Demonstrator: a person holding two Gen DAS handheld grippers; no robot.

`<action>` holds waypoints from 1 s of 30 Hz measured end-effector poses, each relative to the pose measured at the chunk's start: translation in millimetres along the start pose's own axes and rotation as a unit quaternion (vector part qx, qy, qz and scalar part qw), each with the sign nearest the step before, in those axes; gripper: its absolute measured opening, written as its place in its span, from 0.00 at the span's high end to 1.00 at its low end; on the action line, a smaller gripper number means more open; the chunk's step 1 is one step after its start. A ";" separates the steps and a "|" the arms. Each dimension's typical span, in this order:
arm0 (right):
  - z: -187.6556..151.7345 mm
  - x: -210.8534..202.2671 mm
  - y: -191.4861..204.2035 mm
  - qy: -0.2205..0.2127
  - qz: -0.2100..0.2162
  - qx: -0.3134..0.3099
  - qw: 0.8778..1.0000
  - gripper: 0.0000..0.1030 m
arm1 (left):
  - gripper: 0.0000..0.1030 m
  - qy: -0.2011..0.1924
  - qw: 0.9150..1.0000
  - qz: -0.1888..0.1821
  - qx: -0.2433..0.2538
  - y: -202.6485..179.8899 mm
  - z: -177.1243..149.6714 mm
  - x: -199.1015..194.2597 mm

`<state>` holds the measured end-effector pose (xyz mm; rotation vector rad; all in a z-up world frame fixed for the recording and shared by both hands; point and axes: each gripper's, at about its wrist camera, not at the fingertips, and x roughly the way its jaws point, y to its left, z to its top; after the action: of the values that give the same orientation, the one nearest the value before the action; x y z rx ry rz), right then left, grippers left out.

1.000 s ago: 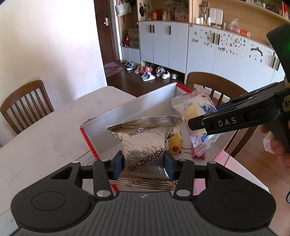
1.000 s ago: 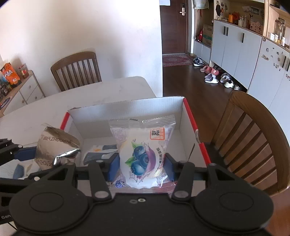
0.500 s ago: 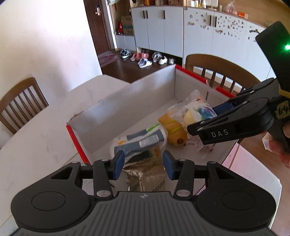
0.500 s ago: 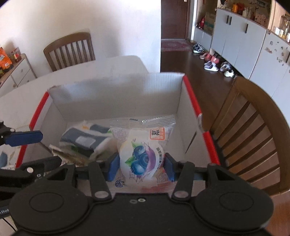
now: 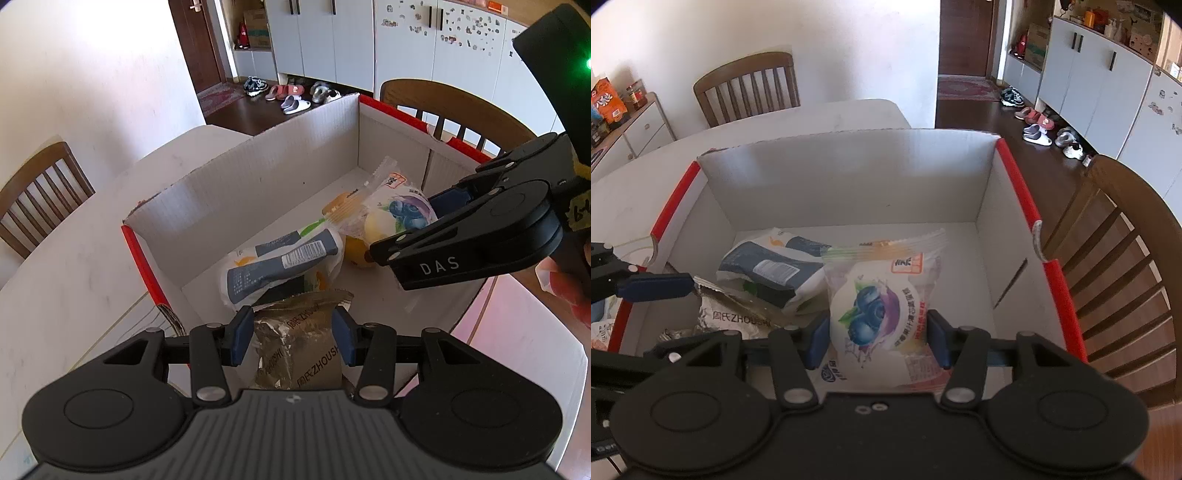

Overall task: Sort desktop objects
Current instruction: 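Open the left gripper to drop the foil bag while right releases the bread bag, then move both tools back from the shoebox to the remaining items on the mat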

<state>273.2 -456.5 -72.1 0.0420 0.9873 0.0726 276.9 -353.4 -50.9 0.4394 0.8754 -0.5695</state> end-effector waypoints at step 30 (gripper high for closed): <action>-0.8 -53.0 7.2 -0.034 0.015 0.019 0.999 0.24 | 0.45 -0.039 0.998 -0.017 -0.038 5.7 -17.7 -38.5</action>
<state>243.2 -453.6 -27.9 0.0939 0.9205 0.0791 250.4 -328.0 -29.0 0.3319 0.8291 -0.5791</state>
